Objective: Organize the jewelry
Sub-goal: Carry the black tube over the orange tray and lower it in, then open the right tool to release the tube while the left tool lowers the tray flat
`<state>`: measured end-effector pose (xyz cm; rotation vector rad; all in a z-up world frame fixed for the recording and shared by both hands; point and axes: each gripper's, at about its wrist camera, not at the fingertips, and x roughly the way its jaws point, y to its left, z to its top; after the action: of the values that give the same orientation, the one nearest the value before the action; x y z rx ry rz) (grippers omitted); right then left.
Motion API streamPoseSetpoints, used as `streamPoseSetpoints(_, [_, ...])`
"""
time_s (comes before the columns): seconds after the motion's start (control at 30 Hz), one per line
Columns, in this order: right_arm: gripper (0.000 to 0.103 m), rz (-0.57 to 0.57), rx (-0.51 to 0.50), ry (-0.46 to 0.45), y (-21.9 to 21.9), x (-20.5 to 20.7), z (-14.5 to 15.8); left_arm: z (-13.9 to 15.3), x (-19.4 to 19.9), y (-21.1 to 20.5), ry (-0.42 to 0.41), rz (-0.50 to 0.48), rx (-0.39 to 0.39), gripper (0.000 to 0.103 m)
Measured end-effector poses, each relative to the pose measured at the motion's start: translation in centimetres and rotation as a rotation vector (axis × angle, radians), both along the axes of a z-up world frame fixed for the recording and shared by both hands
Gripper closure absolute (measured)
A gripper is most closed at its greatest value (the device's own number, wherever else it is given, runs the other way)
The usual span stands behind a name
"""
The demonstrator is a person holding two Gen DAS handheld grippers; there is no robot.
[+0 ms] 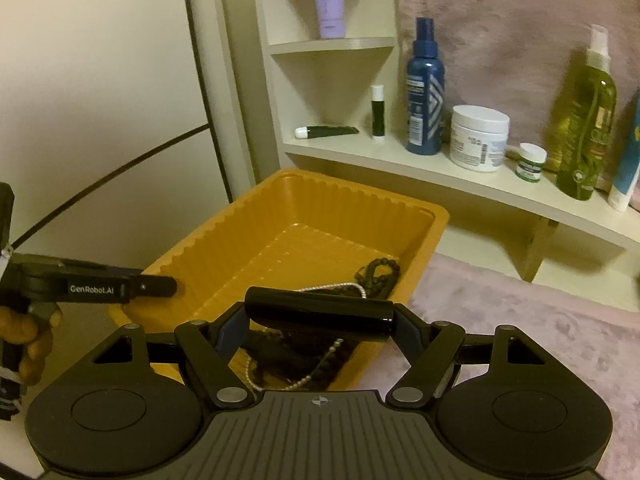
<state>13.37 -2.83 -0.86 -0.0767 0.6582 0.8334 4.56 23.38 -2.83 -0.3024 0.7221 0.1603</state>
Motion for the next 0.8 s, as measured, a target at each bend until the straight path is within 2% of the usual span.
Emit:
streamPoseSetpoints(0.23, [0.027,0.057,-0.033,0.010,2.4,0.4,-0.2,1.0,-0.1,-0.1,0.027,0.013,0.047,0.066])
streamPoseSetpoints(0.8, [0.027,0.078,-0.126,0.066,5.7,1.3,-2.1,2.7,-1.0,-0.6,-0.013,0.023,0.076,0.065])
